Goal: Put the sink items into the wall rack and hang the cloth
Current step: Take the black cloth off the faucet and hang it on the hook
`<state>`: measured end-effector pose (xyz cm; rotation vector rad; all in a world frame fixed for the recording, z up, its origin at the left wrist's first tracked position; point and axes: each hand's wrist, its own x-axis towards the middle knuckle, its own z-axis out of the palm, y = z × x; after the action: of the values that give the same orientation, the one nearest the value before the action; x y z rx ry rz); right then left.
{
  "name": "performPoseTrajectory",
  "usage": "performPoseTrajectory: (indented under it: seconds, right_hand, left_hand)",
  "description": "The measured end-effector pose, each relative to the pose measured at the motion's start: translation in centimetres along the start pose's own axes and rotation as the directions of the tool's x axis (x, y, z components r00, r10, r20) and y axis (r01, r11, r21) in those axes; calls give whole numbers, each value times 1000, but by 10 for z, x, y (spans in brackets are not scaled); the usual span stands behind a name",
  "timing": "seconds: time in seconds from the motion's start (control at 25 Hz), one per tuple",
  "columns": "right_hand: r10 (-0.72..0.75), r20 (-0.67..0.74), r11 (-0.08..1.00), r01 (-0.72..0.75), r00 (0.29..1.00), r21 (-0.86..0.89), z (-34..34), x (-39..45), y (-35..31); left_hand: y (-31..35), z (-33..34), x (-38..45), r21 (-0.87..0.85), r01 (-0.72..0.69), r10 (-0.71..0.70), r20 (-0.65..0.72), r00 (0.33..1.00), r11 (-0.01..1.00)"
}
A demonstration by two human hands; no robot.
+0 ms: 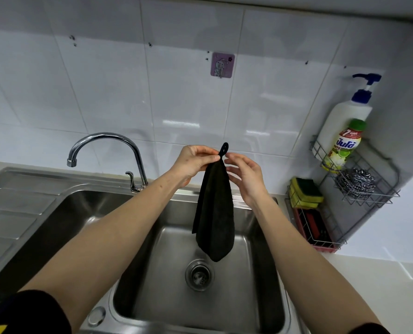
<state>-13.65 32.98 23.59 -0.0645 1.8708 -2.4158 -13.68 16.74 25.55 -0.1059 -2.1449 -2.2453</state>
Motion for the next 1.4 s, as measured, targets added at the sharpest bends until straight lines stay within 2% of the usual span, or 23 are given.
performPoseTrajectory:
  seconds: [0.16, 0.44, 0.6, 0.76, 1.0, 1.12, 1.4]
  right_hand:
    - [-36, -30, 999, 35, 999, -40, 1, 13, -15]
    - [-193, -63, 968, 180, 979, -173, 3, 45, -43]
    - [-249, -9, 941, 240, 968, -238, 4, 70, -64]
    - [-319, 74, 879, 324, 945, -350, 11, 92, -86]
    - [-477, 28, 709, 404, 878, -578, 37, 133, -114]
    - [-523, -2, 658, 403, 852, -636, 48, 152, -126]
    - [-515, -58, 661, 353, 855, -662, 57, 179, -134]
  left_hand:
    - [-1, 9, 4, -3, -2, 2, -3, 1000, 1000]
    - [12, 13, 28, -49, -4, 1, -69, 998, 999]
    - [27, 14, 52, -57, -45, 38, -104, 994, 997]
    - [41, 11, 75, -67, -98, 87, -151, 985, 993]
    - [72, 8, 116, -152, -109, 65, -271, 960, 982]
    - [84, 10, 138, -167, -111, 52, -321, 946, 980]
    - [94, 9, 174, -169, -110, 38, -381, 924, 979]
